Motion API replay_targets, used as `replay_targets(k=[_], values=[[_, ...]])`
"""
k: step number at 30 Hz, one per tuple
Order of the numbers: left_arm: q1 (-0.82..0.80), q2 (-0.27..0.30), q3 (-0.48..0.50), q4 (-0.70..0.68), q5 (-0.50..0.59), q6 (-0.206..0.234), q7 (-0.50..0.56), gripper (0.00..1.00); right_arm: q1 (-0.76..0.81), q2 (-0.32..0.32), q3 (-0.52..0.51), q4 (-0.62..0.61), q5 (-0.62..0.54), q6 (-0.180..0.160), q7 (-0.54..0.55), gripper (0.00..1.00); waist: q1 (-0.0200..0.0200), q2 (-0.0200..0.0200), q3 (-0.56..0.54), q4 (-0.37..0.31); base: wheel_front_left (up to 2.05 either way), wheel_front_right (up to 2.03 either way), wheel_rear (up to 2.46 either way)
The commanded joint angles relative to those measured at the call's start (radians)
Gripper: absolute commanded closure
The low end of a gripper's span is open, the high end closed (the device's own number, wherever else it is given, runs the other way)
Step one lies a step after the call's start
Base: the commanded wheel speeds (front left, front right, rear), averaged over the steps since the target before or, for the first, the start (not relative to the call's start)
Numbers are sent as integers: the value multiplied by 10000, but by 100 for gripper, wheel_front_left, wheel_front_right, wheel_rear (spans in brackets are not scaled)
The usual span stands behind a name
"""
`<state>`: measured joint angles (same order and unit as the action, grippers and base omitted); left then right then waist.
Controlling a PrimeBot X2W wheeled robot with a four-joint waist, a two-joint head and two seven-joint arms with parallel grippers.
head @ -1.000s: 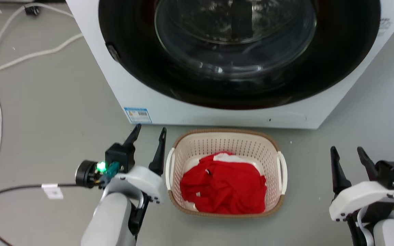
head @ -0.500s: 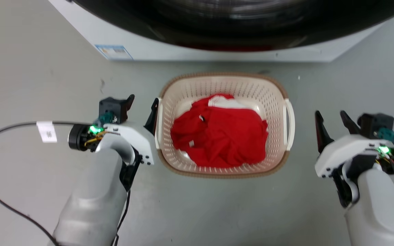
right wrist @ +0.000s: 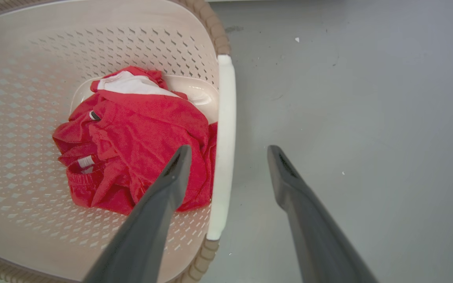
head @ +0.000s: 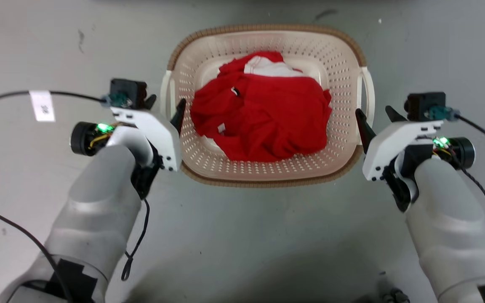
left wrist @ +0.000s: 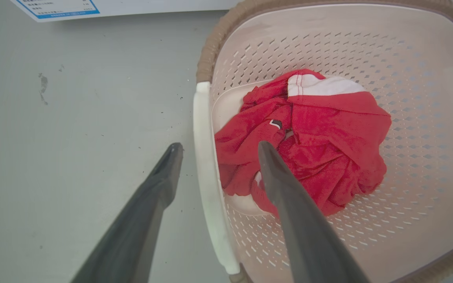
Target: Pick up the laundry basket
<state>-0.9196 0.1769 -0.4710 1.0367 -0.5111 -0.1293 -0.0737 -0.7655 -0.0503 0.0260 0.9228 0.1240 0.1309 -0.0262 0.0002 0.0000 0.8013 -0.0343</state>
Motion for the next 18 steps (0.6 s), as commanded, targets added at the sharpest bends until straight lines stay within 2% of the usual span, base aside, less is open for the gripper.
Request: replay_targets(k=[1,14,15,16,17,18], values=[[-229,82,-111,50,-259,-17,140,0,-345,-2,50,283,19,-3,90,0,-2,0,345,-113,0,0,0],[-1275,794,-1879,115,-2514,-9,2124,0,-2399,0,743,2777,463,-3,485,0,-2,0,967,-73,0,0,0],[-1314,814,-1996,117,-2626,-9,2239,9,-2481,-2,757,2877,527,-3,483,62,-2,0,979,-67,0,0,0],[-1349,840,-2108,103,-2768,-10,2341,65,-2563,1,819,2957,549,-3,440,95,-2,0,987,-61,0,0,0],[-1345,842,-2205,105,-2949,-10,2489,100,-2620,5,885,3036,558,-3,442,100,-2,0,985,-55,0,0,0],[-1336,846,-2318,91,-3090,-10,2614,100,-2648,3,949,3108,624,-3,495,100,-2,0,975,-45,0,0,0]])
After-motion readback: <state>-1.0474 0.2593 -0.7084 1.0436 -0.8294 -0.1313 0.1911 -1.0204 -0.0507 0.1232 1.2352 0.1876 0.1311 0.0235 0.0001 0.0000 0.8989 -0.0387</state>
